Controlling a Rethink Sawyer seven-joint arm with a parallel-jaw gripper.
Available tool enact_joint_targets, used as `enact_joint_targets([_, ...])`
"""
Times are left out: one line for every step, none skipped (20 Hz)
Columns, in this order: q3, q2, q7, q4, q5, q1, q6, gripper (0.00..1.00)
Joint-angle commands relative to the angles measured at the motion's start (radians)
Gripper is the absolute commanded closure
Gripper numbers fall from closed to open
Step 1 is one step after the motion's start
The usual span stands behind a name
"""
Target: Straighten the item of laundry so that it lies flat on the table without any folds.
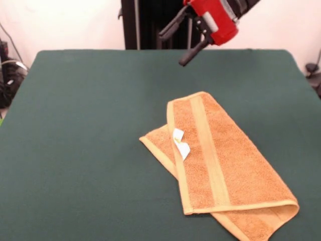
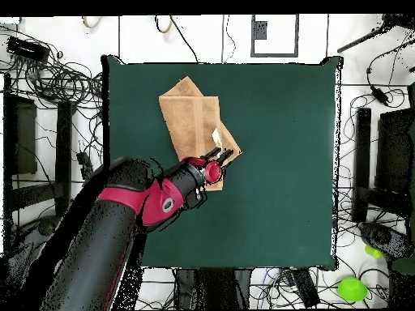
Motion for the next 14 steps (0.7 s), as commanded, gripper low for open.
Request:
enact_joint_targets([0.112, -0.087, -0.042, 0.01, 0.125, -0.092, 0.008, 0.0])
enact_joint_targets([0.138, -0.117, -0.079, 0.017, 0.155, -0.121, 0.008, 0.0])
enact_joint_targets([0.163, -0.147, -0.115, 0.024, 0.184, -0.151, 0.009, 0.0])
enact_joint_targets([0.184, -0.168, -0.177, 0.018, 0.203, -0.175, 0.028, 0.0])
enact_joint_targets([0.214, -0.183, -0.223, 0.014, 0.224, -0.204, 0.036, 0.0])
enact_joint_targets([0.244, -0.193, -0.277, 0.004, 0.239, -0.235, 0.044, 0.0])
enact_joint_targets([0.266, -0.198, -0.314, -0.007, 0.243, -0.258, 0.042, 0.0])
enact_joint_targets([0.285, -0.201, -0.331, -0.016, 0.246, -0.276, 0.035, 0.0])
enact_joint_targets([0.293, -0.204, -0.319, -0.02, 0.249, -0.289, 0.02, 0.0])
enact_joint_targets([0.294, -0.204, -0.29, -0.024, 0.247, -0.294, 0.003, 0.0])
enact_joint_targets([0.298, -0.208, -0.269, -0.027, 0.247, -0.303, -0.011, 0.0])
enact_joint_targets([0.305, -0.21, -0.245, -0.021, 0.251, -0.312, -0.026, 0.0])
enact_joint_targets([0.335, -0.219, -0.252, -0.009, 0.268, -0.339, -0.036, 0.0])
enact_joint_targets([0.383, -0.234, -0.272, 0.016, 0.296, -0.381, -0.054, 0.0])
